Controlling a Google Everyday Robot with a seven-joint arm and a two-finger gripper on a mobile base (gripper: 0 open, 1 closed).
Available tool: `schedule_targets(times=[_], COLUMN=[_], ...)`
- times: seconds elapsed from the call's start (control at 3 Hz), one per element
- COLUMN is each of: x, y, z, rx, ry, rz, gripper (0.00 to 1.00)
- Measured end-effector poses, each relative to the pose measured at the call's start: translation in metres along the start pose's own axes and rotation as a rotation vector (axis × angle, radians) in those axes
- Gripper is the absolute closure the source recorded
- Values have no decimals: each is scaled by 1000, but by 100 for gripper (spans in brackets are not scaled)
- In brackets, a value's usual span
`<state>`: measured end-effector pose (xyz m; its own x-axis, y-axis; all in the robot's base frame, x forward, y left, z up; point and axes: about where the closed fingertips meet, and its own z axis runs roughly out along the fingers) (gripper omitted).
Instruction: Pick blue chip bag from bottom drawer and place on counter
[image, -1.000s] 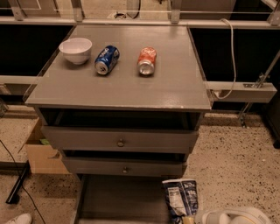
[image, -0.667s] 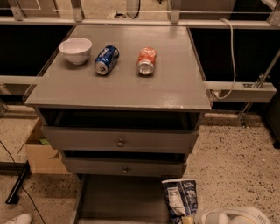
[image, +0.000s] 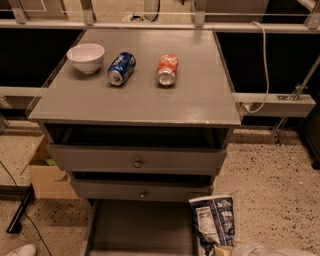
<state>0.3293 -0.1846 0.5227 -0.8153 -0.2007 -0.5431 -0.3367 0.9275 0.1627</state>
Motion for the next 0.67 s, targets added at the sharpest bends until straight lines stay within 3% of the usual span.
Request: schedule_targets(times=[0.33,0.67], x=[-24,-30], y=[20,18], z=[-64,-67], rx=[61,71], ry=[-129,-142], rz=[-104,-103], gripper=[100,100])
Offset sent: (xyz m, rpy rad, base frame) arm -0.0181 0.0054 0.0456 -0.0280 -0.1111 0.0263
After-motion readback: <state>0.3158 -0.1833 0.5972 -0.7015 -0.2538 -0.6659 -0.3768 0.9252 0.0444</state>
